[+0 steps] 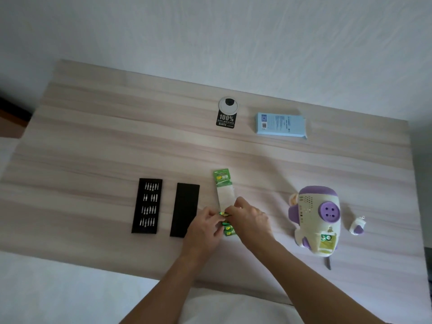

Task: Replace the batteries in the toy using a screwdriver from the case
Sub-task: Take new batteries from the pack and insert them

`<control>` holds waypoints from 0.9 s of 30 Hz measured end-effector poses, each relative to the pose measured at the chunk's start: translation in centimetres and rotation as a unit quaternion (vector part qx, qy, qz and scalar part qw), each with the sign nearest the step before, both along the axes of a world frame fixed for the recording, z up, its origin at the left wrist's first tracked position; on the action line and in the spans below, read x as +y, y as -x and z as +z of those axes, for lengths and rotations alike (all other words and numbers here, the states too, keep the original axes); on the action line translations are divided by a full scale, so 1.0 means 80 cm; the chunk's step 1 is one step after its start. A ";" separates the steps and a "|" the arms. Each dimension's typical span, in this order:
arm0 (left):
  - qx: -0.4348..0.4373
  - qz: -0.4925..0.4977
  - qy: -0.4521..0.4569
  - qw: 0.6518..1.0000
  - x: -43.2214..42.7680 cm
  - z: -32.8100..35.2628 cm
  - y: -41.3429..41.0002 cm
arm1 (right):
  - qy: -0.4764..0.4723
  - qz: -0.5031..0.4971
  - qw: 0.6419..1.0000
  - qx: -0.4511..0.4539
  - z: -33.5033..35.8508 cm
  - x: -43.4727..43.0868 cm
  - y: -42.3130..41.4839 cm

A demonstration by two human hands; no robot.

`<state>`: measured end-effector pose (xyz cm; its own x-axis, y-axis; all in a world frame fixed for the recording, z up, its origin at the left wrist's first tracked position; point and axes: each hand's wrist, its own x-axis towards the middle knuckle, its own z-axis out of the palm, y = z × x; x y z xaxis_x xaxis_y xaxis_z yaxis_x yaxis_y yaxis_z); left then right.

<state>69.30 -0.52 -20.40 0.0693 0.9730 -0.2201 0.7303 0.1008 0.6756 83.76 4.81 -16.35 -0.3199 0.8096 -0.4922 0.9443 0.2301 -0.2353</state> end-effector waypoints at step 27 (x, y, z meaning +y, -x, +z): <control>-0.355 0.216 0.066 0.907 0.014 0.122 -0.037 | -0.055 -0.135 0.925 0.351 0.074 -0.047 -0.056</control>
